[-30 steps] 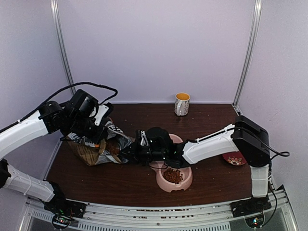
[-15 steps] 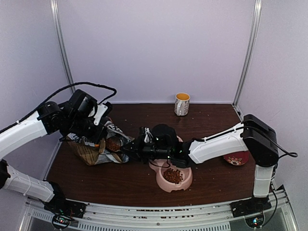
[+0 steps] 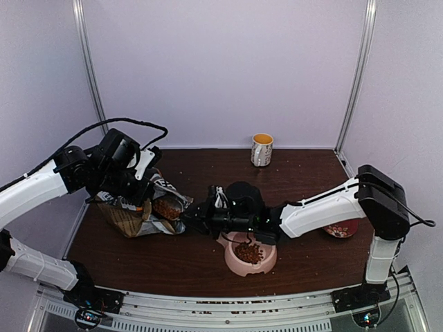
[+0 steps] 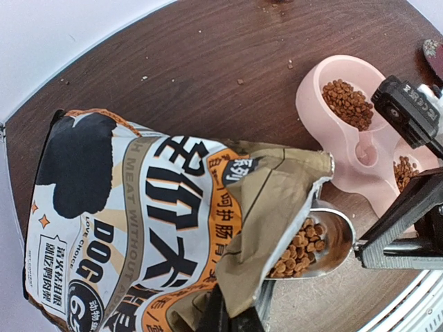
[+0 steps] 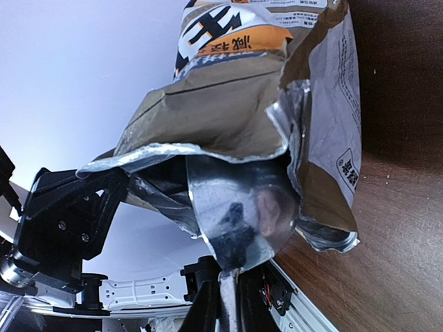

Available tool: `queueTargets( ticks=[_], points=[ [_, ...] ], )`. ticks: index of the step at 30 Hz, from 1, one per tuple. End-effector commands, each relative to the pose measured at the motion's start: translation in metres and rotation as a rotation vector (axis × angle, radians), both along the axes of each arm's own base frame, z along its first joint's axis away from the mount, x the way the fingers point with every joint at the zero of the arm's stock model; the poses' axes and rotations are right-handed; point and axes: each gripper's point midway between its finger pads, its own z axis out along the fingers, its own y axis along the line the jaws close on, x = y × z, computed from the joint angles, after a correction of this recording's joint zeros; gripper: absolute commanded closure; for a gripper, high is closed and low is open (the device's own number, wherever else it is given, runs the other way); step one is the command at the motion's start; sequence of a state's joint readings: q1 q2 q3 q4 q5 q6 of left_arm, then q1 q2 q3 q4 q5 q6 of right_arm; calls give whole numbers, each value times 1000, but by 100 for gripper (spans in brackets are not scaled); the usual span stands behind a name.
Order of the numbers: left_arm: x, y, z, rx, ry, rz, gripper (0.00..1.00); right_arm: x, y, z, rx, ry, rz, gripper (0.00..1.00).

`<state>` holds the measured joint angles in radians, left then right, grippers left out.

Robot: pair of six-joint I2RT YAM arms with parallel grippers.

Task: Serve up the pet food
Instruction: Collect the pet food from the pet food bag, then place the pet food in the pet food bowl.

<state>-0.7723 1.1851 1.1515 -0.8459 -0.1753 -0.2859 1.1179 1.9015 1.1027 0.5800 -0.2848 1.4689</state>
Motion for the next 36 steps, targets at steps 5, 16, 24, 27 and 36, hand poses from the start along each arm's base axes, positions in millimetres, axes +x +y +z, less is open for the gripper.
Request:
queueTargets(
  ticks=[5, 16, 24, 27, 36],
  points=[
    [18, -13, 41, -113, -148, 9, 100, 10, -3, 9, -111, -35, -53, 100],
    [18, -11, 42, -106, -152, 13, 100, 10, -17, -1, -233, -13, -75, 100],
    [18, -10, 42, -103, -155, 14, 100, 8, -13, 13, -188, -24, -54, 100],
    [18, -9, 42, -103, -157, 17, 100, 5, -15, 17, -158, -32, -45, 100],
    [17, -9, 43, -106, -159, 15, 100, -5, -15, 33, 2, -32, -6, 100]
  ],
)
